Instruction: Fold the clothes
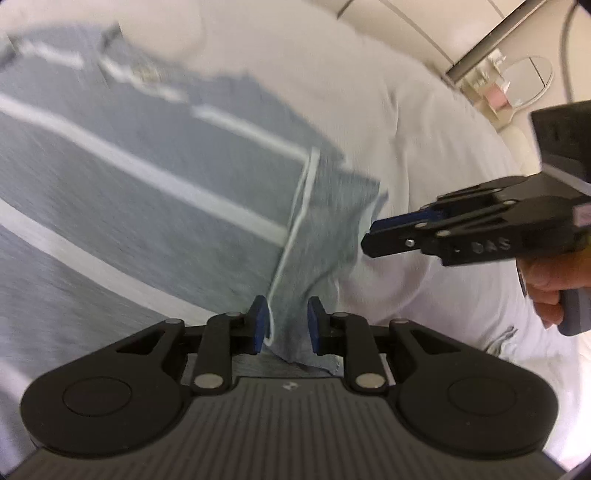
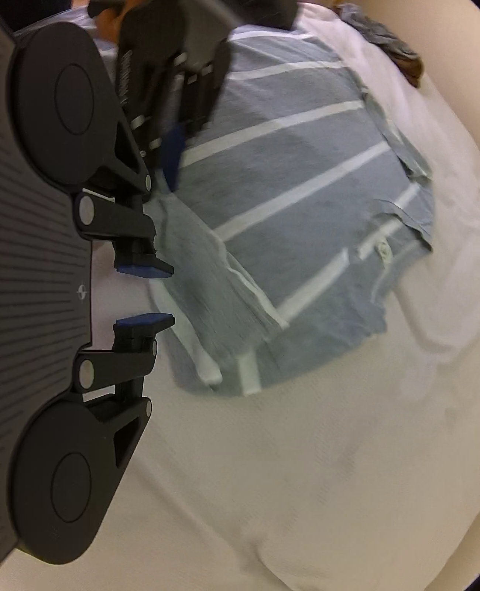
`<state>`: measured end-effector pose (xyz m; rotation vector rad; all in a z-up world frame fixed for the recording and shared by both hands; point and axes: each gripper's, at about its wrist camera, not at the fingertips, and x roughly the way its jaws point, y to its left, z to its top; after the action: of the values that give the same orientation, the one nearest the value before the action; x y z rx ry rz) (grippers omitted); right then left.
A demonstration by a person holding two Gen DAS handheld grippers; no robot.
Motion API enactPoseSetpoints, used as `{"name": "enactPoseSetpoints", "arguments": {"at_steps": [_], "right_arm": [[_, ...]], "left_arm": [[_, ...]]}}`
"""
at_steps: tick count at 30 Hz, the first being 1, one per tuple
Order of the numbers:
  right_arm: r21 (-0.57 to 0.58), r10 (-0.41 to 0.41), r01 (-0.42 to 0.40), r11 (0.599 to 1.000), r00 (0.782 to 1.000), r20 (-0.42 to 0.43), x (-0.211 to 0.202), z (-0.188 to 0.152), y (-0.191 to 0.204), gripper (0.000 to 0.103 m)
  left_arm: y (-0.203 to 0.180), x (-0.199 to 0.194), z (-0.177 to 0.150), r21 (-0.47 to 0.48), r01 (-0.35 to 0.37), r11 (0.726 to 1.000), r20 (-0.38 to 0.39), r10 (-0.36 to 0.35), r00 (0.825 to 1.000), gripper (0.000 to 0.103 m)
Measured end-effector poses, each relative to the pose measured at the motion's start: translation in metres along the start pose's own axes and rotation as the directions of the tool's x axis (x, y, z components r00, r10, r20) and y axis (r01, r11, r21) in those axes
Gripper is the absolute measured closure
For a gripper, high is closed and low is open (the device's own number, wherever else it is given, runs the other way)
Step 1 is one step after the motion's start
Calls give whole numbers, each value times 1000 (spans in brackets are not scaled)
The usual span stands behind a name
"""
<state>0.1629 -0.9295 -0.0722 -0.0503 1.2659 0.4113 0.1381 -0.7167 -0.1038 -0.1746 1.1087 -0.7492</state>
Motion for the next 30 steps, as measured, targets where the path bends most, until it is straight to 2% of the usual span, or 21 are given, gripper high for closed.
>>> {"name": "enactPoseSetpoints", "arguments": {"at_steps": [2, 7, 10, 14, 16, 17, 20, 22, 24, 26, 27, 28, 29, 30], "right_arm": [[25, 14, -15, 1000, 999, 32, -2, 1, -2, 79], [5, 4, -4, 1000, 999, 44, 12, 21, -16, 79], [29, -53, 51, 998, 994, 95, 19, 33, -33, 79], [123, -103, 78, 989, 972, 209, 0, 38, -43, 79], [129, -102, 73, 989, 967, 232, -9, 34, -40, 77], [127, -98, 69, 989, 966, 239, -13, 32, -38, 72], [60, -51, 39, 997, 976, 212, -7, 32, -32, 61], [-10, -30, 32, 999, 981, 193, 2, 39, -27, 61], [-83, -15, 29, 996, 985, 172, 12, 47, -20, 61], [-112, -19, 34, 993, 990, 139, 25, 54, -19, 61], [-114, -19, 33, 993, 993, 118, 30, 57, -20, 67], [-110, -10, 20, 994, 996, 91, 34, 59, -20, 80], [-118, 15, -6, 993, 997, 70, 36, 60, -19, 100], [-147, 39, -28, 989, 997, 70, 33, 60, -14, 101]], "left_arm": [[-2, -7, -6, 18, 0, 1000, 0, 0, 1000, 85], [-13, 14, -25, 128, 7, 992, -114, 8, 993, 85], [-17, 9, -25, 152, 1, 988, -107, 16, 994, 85], [-24, -10, -19, 175, 3, 985, -28, 2, 1000, 85], [-31, -10, -15, 217, 16, 976, -7, -15, 1000, 85], [-35, -6, -13, 237, 23, 971, -8, -22, 1000, 85], [-45, 18, -15, 285, 43, 957, -62, -26, 998, 84], [-50, 33, -21, 321, 35, 947, -110, 0, 994, 83], [-54, 38, -27, 353, 23, 935, -107, 16, 994, 82], [-54, 37, -28, 347, 24, 938, -100, 12, 995, 82], [-54, 35, -28, 340, 25, 940, -98, 9, 995, 82], [-54, 35, -28, 337, 27, 941, -97, 6, 995, 82], [-54, 34, -28, 336, 28, 942, -95, 5, 995, 82], [-54, 34, -28, 334, 29, 942, -93, 3, 996, 82]]}}
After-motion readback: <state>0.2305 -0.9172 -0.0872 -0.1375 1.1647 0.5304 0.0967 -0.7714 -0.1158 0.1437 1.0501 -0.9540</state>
